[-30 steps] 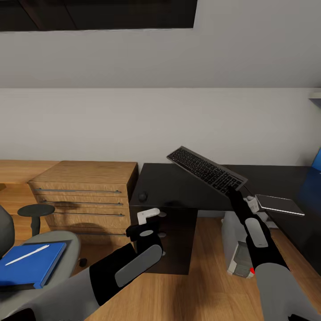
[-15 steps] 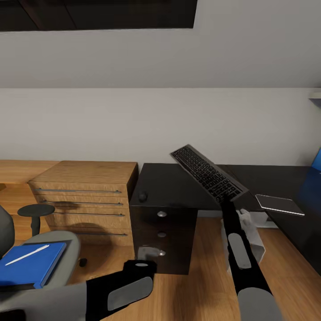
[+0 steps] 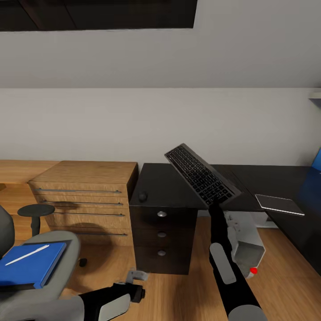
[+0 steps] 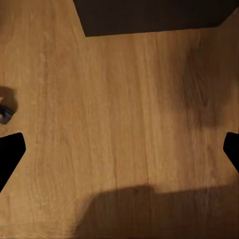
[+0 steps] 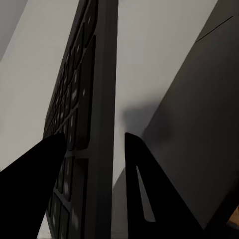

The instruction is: In the bedroom, organize the workspace by keeping the computer under the desk, ensuring the monitor is on the desk, placing the keyboard on the desk next to the monitor, placing the mouse on the desk next to the keyboard, moving the folder from the swivel chair onto the desk next to the mouse, stacking the notebook on top of the folder with the pen on top of the notebook, and positioning the swivel chair next to the desk.

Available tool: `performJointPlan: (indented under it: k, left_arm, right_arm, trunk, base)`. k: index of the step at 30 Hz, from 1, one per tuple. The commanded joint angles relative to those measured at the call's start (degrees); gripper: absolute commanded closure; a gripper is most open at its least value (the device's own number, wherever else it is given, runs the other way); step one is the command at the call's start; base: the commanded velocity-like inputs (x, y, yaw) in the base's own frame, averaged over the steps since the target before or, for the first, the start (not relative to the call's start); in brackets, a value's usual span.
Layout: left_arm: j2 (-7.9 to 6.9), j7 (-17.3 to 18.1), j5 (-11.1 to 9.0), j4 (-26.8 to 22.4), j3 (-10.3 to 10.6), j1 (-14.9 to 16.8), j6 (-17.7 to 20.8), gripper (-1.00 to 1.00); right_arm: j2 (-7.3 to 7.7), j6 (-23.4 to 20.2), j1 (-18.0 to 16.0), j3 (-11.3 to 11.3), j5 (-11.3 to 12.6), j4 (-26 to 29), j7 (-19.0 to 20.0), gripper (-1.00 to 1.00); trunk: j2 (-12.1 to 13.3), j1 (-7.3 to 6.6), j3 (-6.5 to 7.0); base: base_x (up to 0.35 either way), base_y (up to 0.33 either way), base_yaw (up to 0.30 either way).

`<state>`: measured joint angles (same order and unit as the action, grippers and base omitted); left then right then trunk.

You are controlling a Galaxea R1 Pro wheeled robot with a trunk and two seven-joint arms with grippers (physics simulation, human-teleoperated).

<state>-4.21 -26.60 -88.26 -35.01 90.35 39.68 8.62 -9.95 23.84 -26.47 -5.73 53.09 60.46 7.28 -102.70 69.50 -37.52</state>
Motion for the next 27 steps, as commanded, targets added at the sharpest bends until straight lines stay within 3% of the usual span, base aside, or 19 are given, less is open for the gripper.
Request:
performJointPlan:
  k: [1, 5, 11, 15, 16, 21, 23, 27]
  left_arm:
    - [-0.01, 0.8, -0.2, 0.8, 0.3, -0.3, 0.0, -1.00]
    - [0.13, 5.7, -0.2, 5.6, 0.4, -3.3, -1.5, -1.00]
    - [0.75, 7.7, -0.2, 8.7, 0.4, -8.0, -7.5, -1.00]
    - [0.90, 8.0, -0.1, 9.2, 0.4, -9.5, -10.4, -1.00]
    - [0.89, 8.0, -0.1, 9.5, 0.4, -9.8, -11.1, -1.00]
    - [0.88, 8.1, -0.1, 11.4, 0.4, -10.1, -11.5, -1.00]
    - [0.88, 8.1, -0.1, 11.8, 0.4, -10.1, -11.6, -1.00]
    - [0.87, 8.1, -0.1, 12.1, 0.4, -10.1, -11.6, -1.00]
  right_arm:
    - [-0.05, 0.1, 0.1, 0.2, 0.7, -0.1, 0.5, 1.00]
    - [-0.05, 0.4, 0.5, 1.9, 1.0, -1.3, 0.3, 1.00]
    - [-0.05, 0.2, 0.7, 2.9, 3.7, -2.0, -0.9, 1.00]
    - [-0.05, 0.1, 0.7, 4.6, 7.8, -1.9, -8.4, 1.00]
    - [-0.05, 1.0, 0.7, 7.6, 9.3, -1.8, -12.7, 1.00]
    - [-0.05, 8.1, 0.5, 11.3, 10.4, -1.7, -16.6, 1.00]
    - [-0.05, 11.2, 0.5, 12.0, 10.5, -1.7, -19.6, 1.00]
    - [-0.05, 14.0, 0.5, 12.3, 10.5, -1.6, -21.9, 1.00]
  trunk:
    - [0.0, -0.01, -0.05]
    - [0.0, -0.01, -0.05]
    - [0.0, -0.01, -0.05]
    - [0.0, -0.01, -0.05]
    - [0.0, -0.01, -0.05]
    - [0.0, -0.01, -0.05]
    - [0.0, -0.01, -0.05]
    - [0.0, -0.01, -0.05]
  base:
    - [0.000, 0.000, 0.000]
    - [0.000, 0.000, 0.000]
    - [0.000, 0.000, 0.000]
    - [0.000, 0.000, 0.000]
    - [0.000, 0.000, 0.000]
    - [0.000, 0.000, 0.000]
    - [0.000, 0.000, 0.000]
    - [0.000, 0.000, 0.000]
